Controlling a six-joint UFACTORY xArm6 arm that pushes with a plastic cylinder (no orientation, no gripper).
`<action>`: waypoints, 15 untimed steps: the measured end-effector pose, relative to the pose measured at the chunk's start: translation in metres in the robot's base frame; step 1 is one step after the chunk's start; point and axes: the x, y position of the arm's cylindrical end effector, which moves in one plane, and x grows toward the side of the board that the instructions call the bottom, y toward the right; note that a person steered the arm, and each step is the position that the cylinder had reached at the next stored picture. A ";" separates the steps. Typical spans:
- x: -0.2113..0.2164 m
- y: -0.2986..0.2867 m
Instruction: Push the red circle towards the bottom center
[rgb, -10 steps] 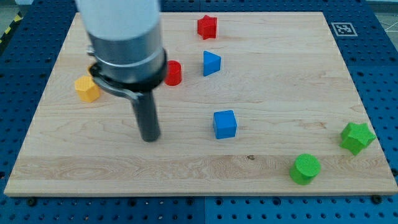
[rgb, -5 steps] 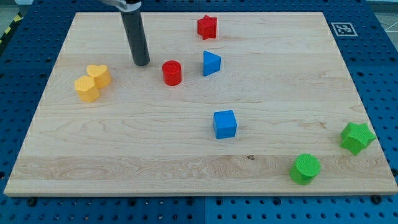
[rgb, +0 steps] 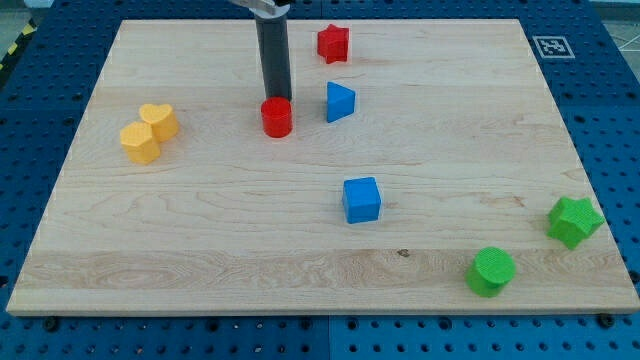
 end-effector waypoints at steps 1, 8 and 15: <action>0.011 0.000; 0.152 -0.051; 0.145 0.001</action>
